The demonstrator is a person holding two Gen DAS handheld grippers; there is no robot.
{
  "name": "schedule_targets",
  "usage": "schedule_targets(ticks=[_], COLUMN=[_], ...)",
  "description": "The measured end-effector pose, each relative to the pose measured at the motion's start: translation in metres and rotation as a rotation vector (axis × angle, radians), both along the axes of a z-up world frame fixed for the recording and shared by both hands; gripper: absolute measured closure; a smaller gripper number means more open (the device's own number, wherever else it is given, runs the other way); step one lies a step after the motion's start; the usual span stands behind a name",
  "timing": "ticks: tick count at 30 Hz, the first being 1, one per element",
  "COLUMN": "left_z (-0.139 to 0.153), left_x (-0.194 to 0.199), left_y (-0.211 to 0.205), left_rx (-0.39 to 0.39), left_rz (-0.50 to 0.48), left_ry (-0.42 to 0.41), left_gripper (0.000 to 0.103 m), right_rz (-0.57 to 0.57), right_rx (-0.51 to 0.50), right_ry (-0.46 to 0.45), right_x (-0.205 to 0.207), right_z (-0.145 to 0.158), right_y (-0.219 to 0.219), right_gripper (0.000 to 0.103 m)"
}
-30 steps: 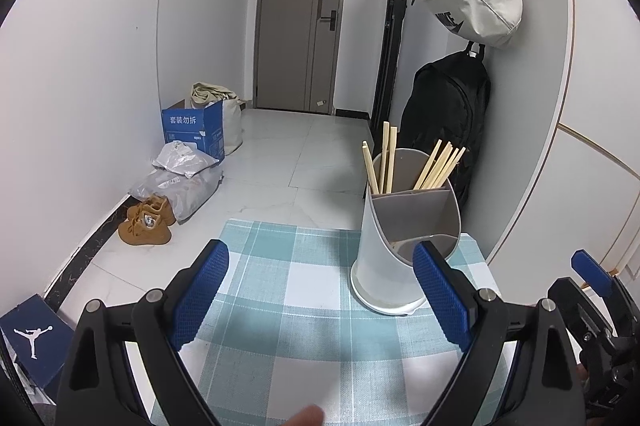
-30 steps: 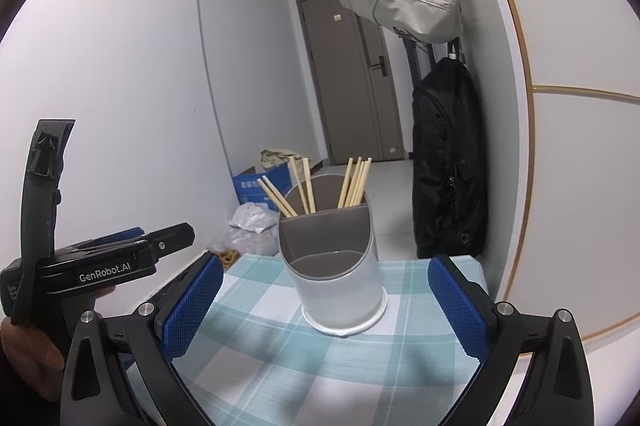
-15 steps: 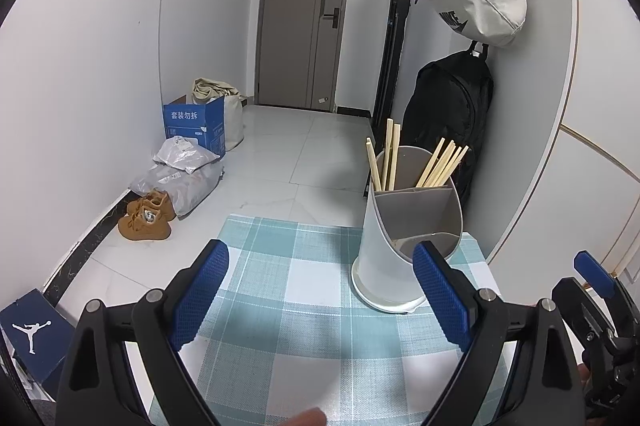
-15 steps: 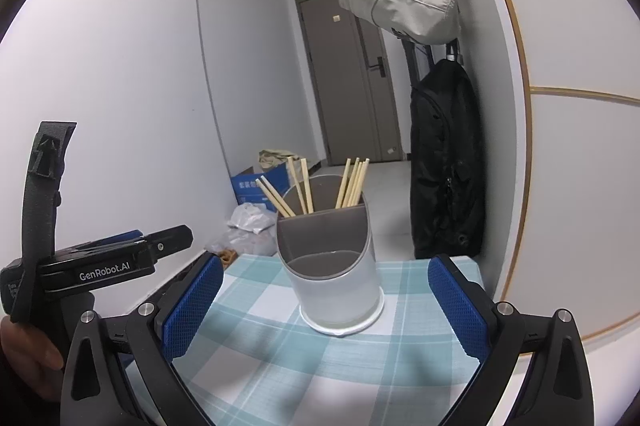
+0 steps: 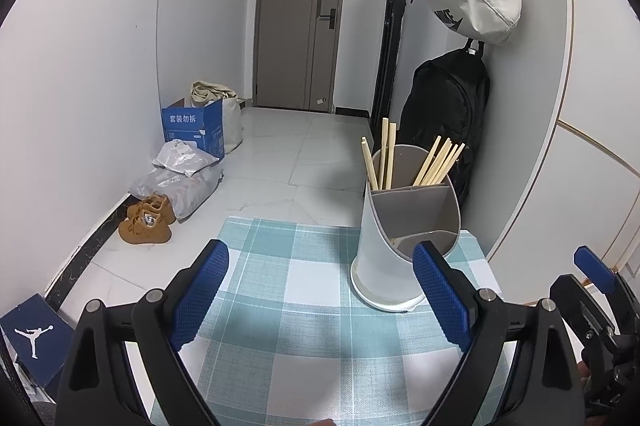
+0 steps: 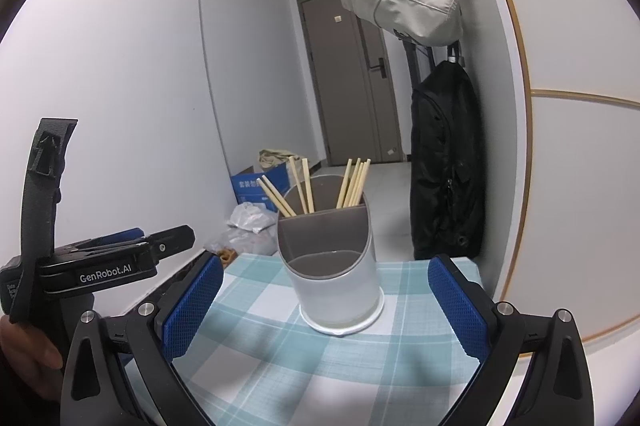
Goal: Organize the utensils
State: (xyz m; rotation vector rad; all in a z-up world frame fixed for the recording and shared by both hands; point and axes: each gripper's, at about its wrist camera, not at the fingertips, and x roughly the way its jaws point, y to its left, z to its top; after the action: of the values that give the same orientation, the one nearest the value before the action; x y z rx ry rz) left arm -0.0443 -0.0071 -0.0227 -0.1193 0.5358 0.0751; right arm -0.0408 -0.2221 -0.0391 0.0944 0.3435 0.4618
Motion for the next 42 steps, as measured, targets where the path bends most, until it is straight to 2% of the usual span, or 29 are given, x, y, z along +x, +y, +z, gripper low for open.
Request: schedule_targets(ticks=[14, 42], left_z=[-0.0007, -0.0026], left_x=[0.0021, 0.0018], left_y=[0.0013, -0.0041], left_rx=[-0.004, 0.046], left_rz=[-0.006, 0.003], left_ry=[0.015, 0.010], left_gripper=[0.012, 0.012], right_rz=[-0.008, -0.011], right_rx=[0.001, -0.006], right_ry=[0.003, 0.006], right_x=[-0.0015, -0.0016], right_z=[0.0008, 0.0003], right_y=[-0.0010, -0.0012], right_gripper=[0.000, 0.000])
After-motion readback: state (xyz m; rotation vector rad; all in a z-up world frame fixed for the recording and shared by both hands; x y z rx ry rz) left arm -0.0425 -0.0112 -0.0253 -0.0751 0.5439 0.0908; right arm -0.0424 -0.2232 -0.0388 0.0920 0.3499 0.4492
